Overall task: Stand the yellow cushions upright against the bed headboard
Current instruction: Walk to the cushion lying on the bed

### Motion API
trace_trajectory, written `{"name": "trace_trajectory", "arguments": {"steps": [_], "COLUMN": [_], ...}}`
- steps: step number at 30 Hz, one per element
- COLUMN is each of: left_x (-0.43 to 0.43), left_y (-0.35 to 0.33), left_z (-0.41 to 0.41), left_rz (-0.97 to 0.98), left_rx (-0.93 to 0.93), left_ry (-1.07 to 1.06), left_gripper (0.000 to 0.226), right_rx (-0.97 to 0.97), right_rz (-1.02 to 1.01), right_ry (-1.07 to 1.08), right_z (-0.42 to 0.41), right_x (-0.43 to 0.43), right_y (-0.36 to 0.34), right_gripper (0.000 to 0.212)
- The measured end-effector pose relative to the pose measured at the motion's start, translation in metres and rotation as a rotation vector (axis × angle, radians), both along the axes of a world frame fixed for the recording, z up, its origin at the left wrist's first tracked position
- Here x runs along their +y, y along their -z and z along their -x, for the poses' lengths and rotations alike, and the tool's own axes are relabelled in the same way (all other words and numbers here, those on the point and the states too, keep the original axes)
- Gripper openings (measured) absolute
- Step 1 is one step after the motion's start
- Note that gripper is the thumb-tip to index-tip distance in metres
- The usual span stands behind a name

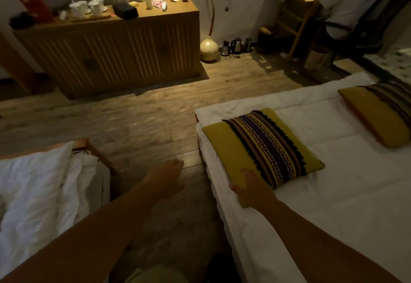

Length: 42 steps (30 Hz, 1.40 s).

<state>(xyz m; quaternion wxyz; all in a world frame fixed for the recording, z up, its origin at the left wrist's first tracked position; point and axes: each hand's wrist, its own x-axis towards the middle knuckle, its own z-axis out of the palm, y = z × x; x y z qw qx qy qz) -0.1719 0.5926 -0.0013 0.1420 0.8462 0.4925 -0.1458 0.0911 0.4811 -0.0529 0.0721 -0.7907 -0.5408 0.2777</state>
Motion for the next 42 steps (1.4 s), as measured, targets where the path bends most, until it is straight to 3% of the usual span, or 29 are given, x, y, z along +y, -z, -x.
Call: {"name": "trace_trajectory", "arguments": {"steps": [9, 22, 28, 36, 42], "left_x": [0.121, 0.299, 0.321, 0.302, 0.319], "left_y": [0.014, 0.064, 0.074, 0.092, 0.118], "left_z": [-0.114, -0.291, -0.34, -0.362, -0.364], "left_rz": [-0.026, 0.103, 0.154, 0.217, 0.263], "left_rx": [-0.047, 0.008, 0.03, -0.003, 0.031], "left_ry": [0.338, 0.866, 0.929, 0.876, 0.852], "left_gripper": [0.076, 0.075, 0.083, 0.076, 0.067], "right_rx": [0.038, 0.118, 0.256, 0.396, 0.461], "right_rz": [0.024, 0.094, 0.051, -0.048, 0.007], "right_ry": [0.238, 0.807, 1.06, 1.197, 1.235], "right_z": [-0.08, -0.135, -0.139, -0.158, -0.159], "right_x": [0.038, 0.088, 0.096, 0.086, 0.085], "right_y": [0.007, 0.037, 0.044, 0.072, 0.1], "right_gripper": [0.085, 0.086, 0.082, 0.091, 0.087]}}
